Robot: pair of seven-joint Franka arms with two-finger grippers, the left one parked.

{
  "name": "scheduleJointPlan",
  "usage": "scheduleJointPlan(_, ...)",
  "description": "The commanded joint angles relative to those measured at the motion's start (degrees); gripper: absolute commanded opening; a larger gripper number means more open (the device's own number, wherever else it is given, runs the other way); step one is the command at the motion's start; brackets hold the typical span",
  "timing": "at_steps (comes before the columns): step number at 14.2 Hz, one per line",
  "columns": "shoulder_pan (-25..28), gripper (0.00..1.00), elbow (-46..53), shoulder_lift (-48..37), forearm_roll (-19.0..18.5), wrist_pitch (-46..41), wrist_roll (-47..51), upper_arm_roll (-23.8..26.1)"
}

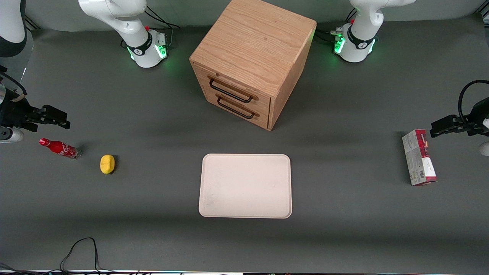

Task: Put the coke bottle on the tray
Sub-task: 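Move the right gripper down over the red Coca-Cola bottle, fingers open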

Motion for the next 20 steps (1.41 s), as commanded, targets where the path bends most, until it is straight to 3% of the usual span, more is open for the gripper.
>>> scheduleJointPlan(1, 0.8, 1.0, 0.3, -0.3, -0.6, -0.7, 1.8, -0.5)
scheduleJointPlan(5, 0.3, 1.0, 0.4, 0.0, -0.8, -0.7, 1.1, -1.0)
scheduleJointPlan(7, 0.3, 1.0, 0.3, -0.2, -0.7, -1.5, -1.4, -3.6)
scheduleJointPlan(17, 0.3, 1.0, -2.8, -0.2, 0.7, 2.3, -30.1, -26.3)
scheduleJointPlan(20, 0.7, 1.0, -5.4, -1.3, 1.7, 3.7, -31.8, -30.7)
